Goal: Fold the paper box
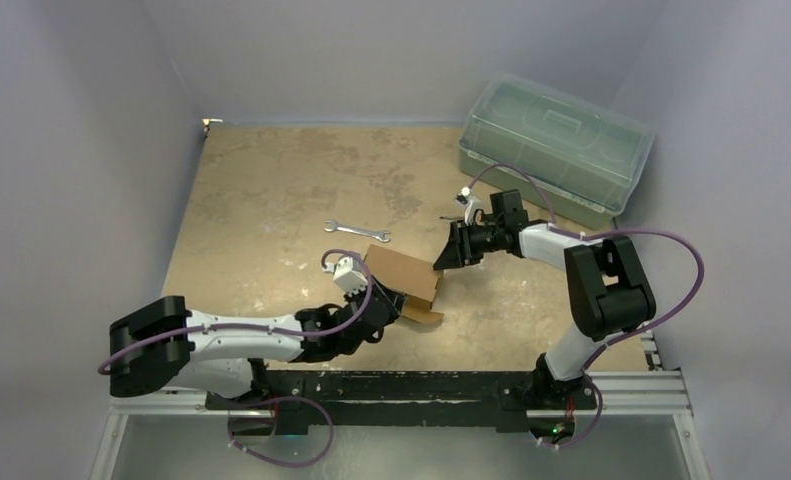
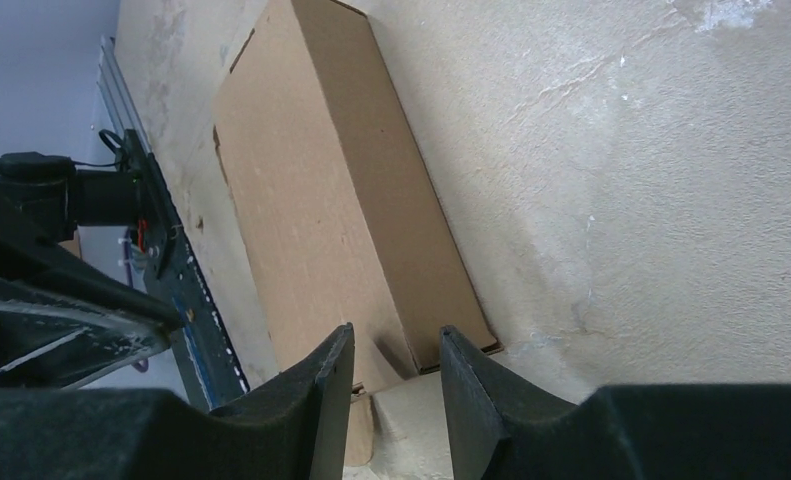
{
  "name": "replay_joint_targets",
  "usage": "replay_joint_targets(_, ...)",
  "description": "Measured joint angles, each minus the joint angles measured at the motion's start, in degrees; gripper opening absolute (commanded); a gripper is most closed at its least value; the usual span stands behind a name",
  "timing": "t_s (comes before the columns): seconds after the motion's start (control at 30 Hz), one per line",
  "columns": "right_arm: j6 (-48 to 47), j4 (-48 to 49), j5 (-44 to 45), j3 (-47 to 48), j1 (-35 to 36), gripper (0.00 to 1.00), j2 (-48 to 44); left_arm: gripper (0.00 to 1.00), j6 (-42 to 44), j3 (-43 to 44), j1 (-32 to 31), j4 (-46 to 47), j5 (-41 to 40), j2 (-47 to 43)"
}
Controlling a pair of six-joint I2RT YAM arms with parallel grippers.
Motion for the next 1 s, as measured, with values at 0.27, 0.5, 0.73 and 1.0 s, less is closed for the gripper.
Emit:
replay_joint_targets(0.27,-0.33,-0.31,-0.26,0.0,0.0,0.39,0.98,0.41,-6.34,3.34,2.03,-7.17,-0.68,2.64)
replay_joint_targets(0.5,-0.63,-0.81,-0.28,0.0,0.13,0.39,1.09,0.44,-8.98,3.63,6.75,-9.57,2.12,5.73)
replay_joint_targets(0.73,-1.46,-1.64,-0.39,0.0,0.81,0.39,1.29,0.44,-9.42,3.65,8.28,-10.49,4.09,6.95)
replay_joint_targets(1.0,-3.1,-3.06,-1.62,0.02,2.1,0.4,1.4,0.44,-8.92,3.65,12.68,-10.21,6.14,6.95)
